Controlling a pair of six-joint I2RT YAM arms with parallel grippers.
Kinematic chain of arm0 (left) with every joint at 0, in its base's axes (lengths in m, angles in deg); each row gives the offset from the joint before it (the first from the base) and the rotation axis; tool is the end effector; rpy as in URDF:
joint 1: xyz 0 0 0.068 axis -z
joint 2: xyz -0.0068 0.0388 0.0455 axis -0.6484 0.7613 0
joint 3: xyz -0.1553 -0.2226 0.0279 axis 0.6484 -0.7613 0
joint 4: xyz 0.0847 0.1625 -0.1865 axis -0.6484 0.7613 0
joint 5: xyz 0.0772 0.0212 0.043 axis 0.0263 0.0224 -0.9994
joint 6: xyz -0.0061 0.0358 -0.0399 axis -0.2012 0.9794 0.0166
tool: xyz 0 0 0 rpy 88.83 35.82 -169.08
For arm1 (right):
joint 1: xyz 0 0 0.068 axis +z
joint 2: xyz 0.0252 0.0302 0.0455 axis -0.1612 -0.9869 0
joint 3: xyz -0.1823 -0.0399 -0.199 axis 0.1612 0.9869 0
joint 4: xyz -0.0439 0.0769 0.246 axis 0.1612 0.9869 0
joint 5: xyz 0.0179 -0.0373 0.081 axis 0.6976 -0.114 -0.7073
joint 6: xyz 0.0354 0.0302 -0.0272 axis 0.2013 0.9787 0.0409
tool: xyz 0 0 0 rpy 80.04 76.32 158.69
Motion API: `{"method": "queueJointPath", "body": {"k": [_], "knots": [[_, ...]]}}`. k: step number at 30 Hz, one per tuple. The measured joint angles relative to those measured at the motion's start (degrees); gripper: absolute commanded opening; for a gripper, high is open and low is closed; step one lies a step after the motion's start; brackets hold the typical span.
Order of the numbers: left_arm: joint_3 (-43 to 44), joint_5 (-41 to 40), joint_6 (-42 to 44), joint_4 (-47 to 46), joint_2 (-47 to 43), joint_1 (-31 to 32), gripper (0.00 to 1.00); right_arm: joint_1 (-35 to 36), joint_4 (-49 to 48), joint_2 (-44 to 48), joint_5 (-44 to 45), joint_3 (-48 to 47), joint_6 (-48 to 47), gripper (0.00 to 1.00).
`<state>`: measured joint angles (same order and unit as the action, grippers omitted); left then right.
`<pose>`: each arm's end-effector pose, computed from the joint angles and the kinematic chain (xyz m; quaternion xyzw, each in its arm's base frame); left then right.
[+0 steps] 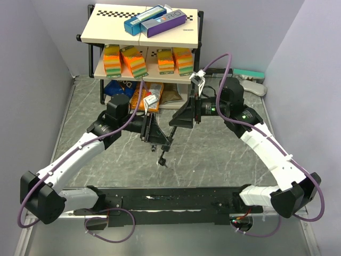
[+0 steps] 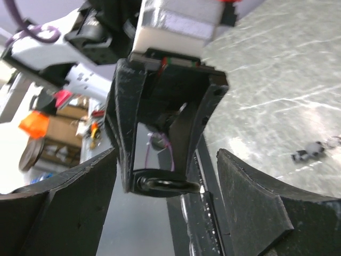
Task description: Unlock with the key
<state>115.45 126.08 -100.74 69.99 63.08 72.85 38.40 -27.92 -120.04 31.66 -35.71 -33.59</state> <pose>0.2048 -0.1683 0.3568 0.2498 0.7034 -0.6524 0.1314 0.2185 0.1551 0.4244 -0.3180 0.6750 0.5734 0.3384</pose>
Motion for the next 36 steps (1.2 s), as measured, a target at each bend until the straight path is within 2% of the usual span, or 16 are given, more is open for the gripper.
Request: {"method": "queueJointPath", "body": {"k": [4,11,18,21,22,31,36], "knots": [[0.0,0.4,-1.0,-0.5,-1.2,0.0,0.01,1.1,-2.8,0.1,-3.4,1.2,1.2,0.75],[0.0,0.5,-2.4,-2.9,-2.0,0.0,0.01,2.9,-4.5,0.9,-6.1,5.4,2.6,0.47],[-0.1,-0.9,-1.4,-2.2,-2.7,0.0,0.01,2.9,-4.1,1.6,-5.5,5.6,2.3,0.27],[-0.1,-2.7,0.2,-1.0,-3.1,0.0,0.01,2.9,-3.5,1.6,-4.5,5.6,2.2,0.11],[-0.1,-3.7,0.7,-0.2,-3.2,0.0,0.01,2.9,-3.0,1.6,-3.9,5.6,2.1,0.01],[1.0,-17.2,8.5,9.5,-3.7,0.8,0.01,2.9,5.1,0.3,5.9,4.7,-0.6,0.0],[2.1,-29.5,11.3,15.7,-3.5,1.6,0.01,2.8,9.2,-0.5,11.1,2.8,-0.7,0.0]]}}
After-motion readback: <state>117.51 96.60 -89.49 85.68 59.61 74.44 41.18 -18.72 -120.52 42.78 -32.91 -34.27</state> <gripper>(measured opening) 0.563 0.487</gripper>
